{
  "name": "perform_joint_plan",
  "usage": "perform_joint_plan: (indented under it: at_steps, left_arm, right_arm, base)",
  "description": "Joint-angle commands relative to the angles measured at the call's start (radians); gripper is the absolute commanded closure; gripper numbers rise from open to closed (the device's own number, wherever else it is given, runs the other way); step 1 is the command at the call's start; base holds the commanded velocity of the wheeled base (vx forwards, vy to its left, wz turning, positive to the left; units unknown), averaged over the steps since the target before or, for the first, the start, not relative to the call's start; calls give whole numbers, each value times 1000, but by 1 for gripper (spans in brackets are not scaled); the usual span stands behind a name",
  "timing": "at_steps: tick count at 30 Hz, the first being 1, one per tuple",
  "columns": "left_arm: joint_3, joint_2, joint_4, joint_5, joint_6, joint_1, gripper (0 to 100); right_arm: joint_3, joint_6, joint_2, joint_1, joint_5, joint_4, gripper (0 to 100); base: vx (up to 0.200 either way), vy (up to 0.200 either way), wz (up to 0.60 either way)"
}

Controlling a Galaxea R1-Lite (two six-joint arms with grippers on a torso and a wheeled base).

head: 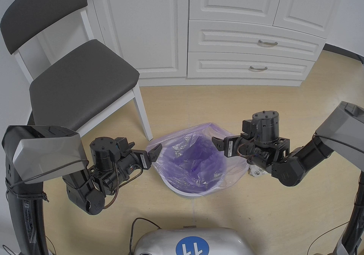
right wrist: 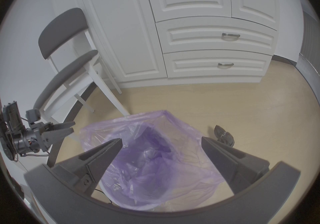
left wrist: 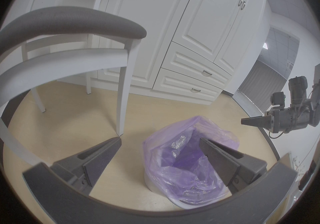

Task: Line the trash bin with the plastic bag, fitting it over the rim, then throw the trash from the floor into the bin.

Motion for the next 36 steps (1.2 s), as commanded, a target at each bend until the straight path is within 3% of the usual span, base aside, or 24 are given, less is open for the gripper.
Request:
perform_joint_plan:
  at_steps: [1, 8, 13, 18, 28, 33, 34, 36]
  left_arm:
    - [1, -56, 15, 0, -1, 3, 0]
    - [2, -148, 127, 0, -1, 6, 0]
    - [2, -197, 185, 0, -3, 5, 0]
    - [16, -236, 244, 0, -1, -3, 0]
    - [17, -300, 348, -4, -1, -20, 0]
    - [11, -292, 350, -4, -4, -26, 0]
    - [11, -291, 350, -4, -4, -27, 0]
    - [10, -292, 350, -4, -4, -32, 0]
  right_arm:
    - [36, -3, -102, 1, 1, 14, 0]
    - [85, -41, -169, 3, 4, 21, 0]
    - [145, -159, -214, -3, -18, 95, 0]
    - [176, -170, -247, 12, -18, 92, 0]
    - [256, -216, -247, 1, 38, -111, 0]
    - [194, -276, -238, -26, -50, 124, 0]
    - [122, -227, -235, -28, -61, 241, 0]
    - [55, -127, -232, -23, -61, 319, 0]
  base:
    - [0, 0, 0]
    - [0, 0, 0]
    - [0, 0, 0]
    - [0, 0, 0]
    - [0, 0, 0]
    - [0, 0, 0]
    - [0, 0, 0]
    - [0, 0, 0]
